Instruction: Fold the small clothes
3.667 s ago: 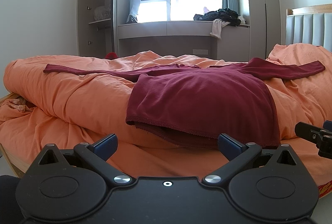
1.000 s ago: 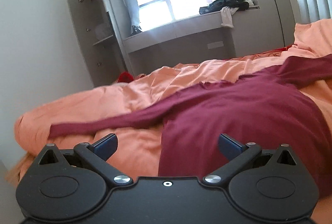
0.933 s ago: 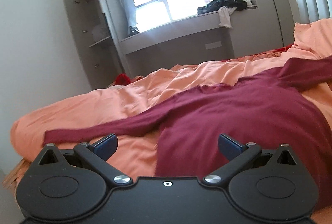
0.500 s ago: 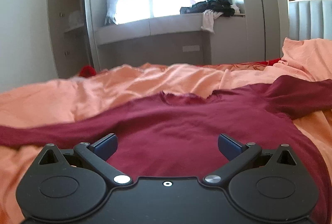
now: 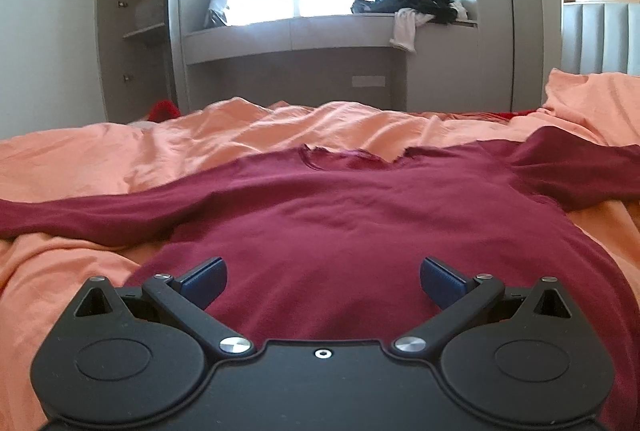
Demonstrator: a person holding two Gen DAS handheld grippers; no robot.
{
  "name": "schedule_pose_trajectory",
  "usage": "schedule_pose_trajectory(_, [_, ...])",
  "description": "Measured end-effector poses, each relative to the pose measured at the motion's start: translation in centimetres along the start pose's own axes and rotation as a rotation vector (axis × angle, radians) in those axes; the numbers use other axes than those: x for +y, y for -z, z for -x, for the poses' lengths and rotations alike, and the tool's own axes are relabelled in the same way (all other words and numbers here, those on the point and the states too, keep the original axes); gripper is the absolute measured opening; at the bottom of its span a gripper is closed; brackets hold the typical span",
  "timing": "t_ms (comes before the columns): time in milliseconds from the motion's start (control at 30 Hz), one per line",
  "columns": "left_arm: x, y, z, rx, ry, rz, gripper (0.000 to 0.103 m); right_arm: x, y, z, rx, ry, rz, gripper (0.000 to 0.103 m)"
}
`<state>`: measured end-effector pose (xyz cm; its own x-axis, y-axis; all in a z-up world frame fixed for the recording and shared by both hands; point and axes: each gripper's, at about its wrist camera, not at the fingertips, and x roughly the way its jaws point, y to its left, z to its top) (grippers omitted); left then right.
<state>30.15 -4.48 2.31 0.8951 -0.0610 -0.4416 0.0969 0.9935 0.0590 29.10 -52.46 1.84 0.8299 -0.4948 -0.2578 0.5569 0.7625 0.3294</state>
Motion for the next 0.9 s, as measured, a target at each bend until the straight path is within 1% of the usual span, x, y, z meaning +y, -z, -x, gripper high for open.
schedule_pose_trajectory(33, [0.0,0.1,0.0,0.004,0.006,0.000,0.103,0.0,-0.2,-0.4,-0.001,0.025,-0.006,0.089])
schedule_pose_trajectory(100, [0.0,0.2,0.0,0.004,0.013,0.003,0.103,-0.1,-0.5,-1.2,-0.005,0.064,-0.013,0.082])
schedule_pose_trajectory(167, [0.0,0.2,0.0,0.005,0.009,0.000,0.103,0.2,-0.7,-1.9,-0.017,0.121,0.004,0.074])
schedule_pose_trajectory(200, [0.0,0.2,0.0,0.003,-0.001,-0.007,0.103,0.5,-0.9,-2.2,-0.018,0.158,0.017,0.062])
schedule_pose_trajectory(233, [0.0,0.1,0.1,-0.006,-0.016,-0.013,0.103,0.9,-1.1,-2.6,-0.012,0.204,0.041,0.046])
schedule_pose_trajectory(267, [0.1,0.1,0.2,-0.015,-0.029,-0.014,0.103,1.5,-1.1,-2.8,-0.003,0.234,0.063,0.038])
schedule_pose_trajectory(300, [0.2,-0.1,0.3,-0.023,-0.045,-0.013,0.103,1.9,-1.3,-3.1,0.006,0.245,0.079,0.024])
schedule_pose_trajectory(333, [0.4,-0.2,0.4,-0.028,-0.054,-0.007,0.103,2.3,-1.5,-3.2,0.016,0.236,0.087,0.012])
schedule_pose_trajectory(400, [1.0,-0.5,0.6,-0.028,-0.060,0.023,0.103,3.5,-1.9,-2.4,0.004,0.233,0.102,0.009])
schedule_pose_trajectory(467, [1.8,-0.7,0.6,-0.019,-0.070,0.059,0.103,5.4,-2.4,-1.3,-0.039,0.189,0.136,0.008])
schedule_pose_trajectory(533, [2.5,-1.0,0.6,-0.016,-0.082,0.084,0.103,8.3,-2.8,0.7,-0.087,0.114,0.193,0.007])
schedule_pose_trajectory(600, [3.2,-1.1,0.6,-0.017,-0.111,0.096,0.103,11.3,-3.1,3.0,-0.131,0.027,0.250,0.007])
schedule_pose_trajectory(667, [3.6,-1.3,0.6,-0.029,-0.143,0.093,0.103,14.7,-3.4,5.1,-0.170,-0.076,0.306,0.007])
schedule_pose_trajectory(733, [4.2,-1.5,0.7,-0.044,-0.179,0.090,0.103,18.4,-3.2,7.5,-0.188,-0.199,0.353,0.007])
schedule_pose_trajectory(833, [5.4,-1.9,0.9,-0.057,-0.229,0.115,0.103,24.2,-2.1,10.8,-0.188,-0.380,0.433,0.007])
schedule_pose_trajectory(900, [6.6,-2.1,1.1,-0.060,-0.262,0.150,0.103,27.9,-0.6,13.4,-0.177,-0.504,0.493,0.007])
